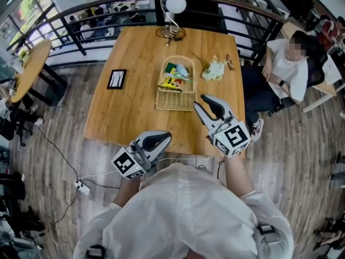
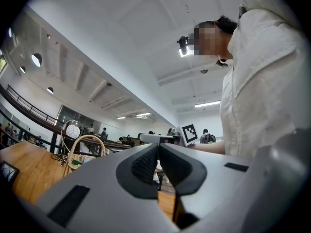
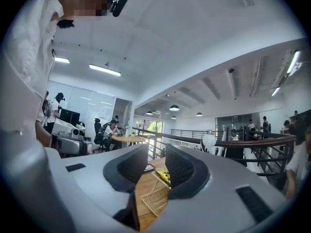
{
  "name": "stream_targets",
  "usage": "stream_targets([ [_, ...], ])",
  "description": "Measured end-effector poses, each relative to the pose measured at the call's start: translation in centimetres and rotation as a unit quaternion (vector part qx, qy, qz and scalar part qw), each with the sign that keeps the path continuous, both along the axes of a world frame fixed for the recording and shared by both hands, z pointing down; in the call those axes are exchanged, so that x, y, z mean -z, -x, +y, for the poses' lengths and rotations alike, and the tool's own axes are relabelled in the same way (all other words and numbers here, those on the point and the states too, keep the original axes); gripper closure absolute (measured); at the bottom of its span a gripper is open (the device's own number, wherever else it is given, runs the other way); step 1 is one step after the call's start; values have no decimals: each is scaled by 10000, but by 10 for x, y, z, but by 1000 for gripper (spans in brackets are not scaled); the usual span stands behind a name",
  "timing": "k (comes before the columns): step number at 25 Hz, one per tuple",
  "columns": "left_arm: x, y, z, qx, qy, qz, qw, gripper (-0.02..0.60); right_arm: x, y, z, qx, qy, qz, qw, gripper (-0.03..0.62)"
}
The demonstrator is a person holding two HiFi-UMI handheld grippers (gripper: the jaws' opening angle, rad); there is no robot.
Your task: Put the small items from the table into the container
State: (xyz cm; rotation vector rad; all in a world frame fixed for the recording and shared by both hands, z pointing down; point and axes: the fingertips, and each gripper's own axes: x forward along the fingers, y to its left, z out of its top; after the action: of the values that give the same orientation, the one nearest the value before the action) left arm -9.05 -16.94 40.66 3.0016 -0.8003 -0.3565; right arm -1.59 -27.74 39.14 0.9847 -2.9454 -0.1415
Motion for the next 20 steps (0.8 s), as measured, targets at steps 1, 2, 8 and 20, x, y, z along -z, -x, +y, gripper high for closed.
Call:
stream_targets([
  [1, 0, -1, 0, -19, -4, 0, 10000, 572, 1, -2, 6, -10, -33, -3, 10000, 484],
  [2, 1, -2, 0, -38, -9, 4, 10000, 572, 2, -4, 11, -21, -57, -21, 10000, 493],
  [8, 2, -8, -3, -179, -18, -1, 9998, 572, 7, -16, 35, -58, -158, -123, 9998, 540],
  [20, -2, -19, -1, -470, -8, -48, 9989, 572, -8, -17, 95, 265, 55, -393, 9989, 579],
])
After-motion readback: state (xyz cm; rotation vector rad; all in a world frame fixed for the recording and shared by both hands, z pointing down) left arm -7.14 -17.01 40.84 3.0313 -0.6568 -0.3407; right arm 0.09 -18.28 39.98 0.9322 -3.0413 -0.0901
